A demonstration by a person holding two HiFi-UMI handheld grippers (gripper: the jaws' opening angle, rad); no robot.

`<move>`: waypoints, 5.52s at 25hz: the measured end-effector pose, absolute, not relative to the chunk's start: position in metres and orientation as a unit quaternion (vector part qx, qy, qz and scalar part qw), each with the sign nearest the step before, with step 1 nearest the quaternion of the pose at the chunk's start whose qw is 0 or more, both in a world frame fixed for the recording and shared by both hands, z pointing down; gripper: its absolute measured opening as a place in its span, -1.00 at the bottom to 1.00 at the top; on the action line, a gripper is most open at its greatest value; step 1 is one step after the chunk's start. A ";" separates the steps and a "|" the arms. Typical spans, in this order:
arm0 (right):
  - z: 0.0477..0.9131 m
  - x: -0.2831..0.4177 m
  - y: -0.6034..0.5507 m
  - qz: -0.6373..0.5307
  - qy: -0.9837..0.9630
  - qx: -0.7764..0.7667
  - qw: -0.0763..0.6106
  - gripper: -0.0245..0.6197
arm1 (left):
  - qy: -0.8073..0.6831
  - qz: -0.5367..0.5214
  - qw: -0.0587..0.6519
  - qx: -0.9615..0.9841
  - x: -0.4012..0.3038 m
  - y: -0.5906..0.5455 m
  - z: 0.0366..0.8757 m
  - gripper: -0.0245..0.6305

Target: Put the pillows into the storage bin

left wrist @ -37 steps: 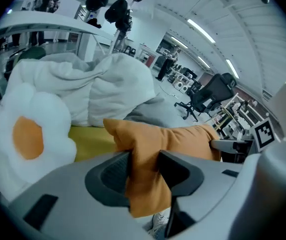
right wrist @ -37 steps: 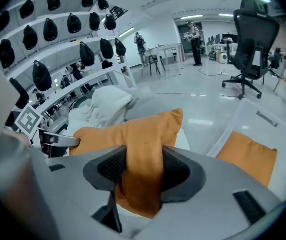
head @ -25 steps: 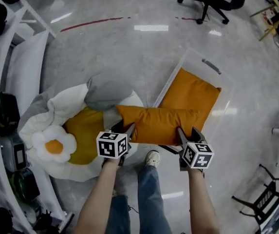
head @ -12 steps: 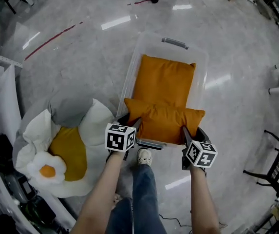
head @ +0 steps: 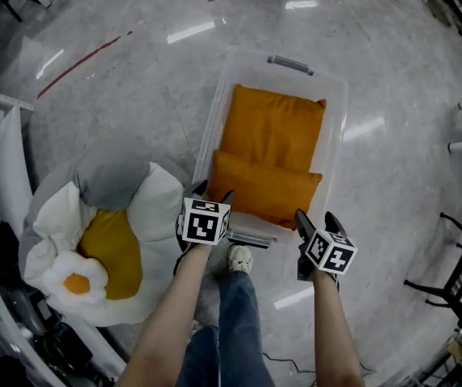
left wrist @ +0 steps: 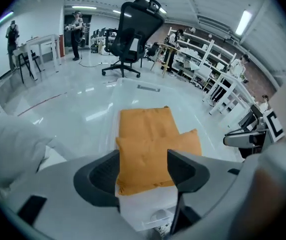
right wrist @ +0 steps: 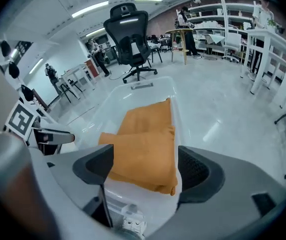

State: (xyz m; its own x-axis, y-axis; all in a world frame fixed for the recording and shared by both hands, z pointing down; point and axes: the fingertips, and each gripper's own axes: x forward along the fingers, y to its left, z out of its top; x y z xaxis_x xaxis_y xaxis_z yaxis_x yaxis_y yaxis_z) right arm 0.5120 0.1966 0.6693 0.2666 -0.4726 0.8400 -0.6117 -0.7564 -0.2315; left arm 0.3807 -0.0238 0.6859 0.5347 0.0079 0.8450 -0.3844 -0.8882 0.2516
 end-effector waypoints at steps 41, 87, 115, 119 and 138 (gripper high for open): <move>0.664 -0.207 -0.114 0.373 -0.787 0.449 0.202 0.27 | -0.563 0.320 0.295 0.702 -0.452 -0.108 0.652 -0.03; 0.536 0.109 -0.016 0.358 -0.628 0.670 0.169 -0.70 | -0.369 0.336 0.224 0.837 -0.089 -0.111 0.530 -0.61; 0.679 0.533 0.171 0.486 -0.356 0.782 0.158 -0.52 | -0.087 0.461 0.167 0.867 0.433 -0.023 0.692 -0.54; 0.704 0.531 0.174 0.509 -0.353 0.767 0.167 -0.43 | -0.080 0.490 0.151 0.855 0.434 -0.022 0.720 -0.48; 0.674 0.521 0.194 0.480 -0.339 0.805 0.084 0.36 | -0.133 0.454 0.157 0.867 0.407 -0.034 0.690 0.09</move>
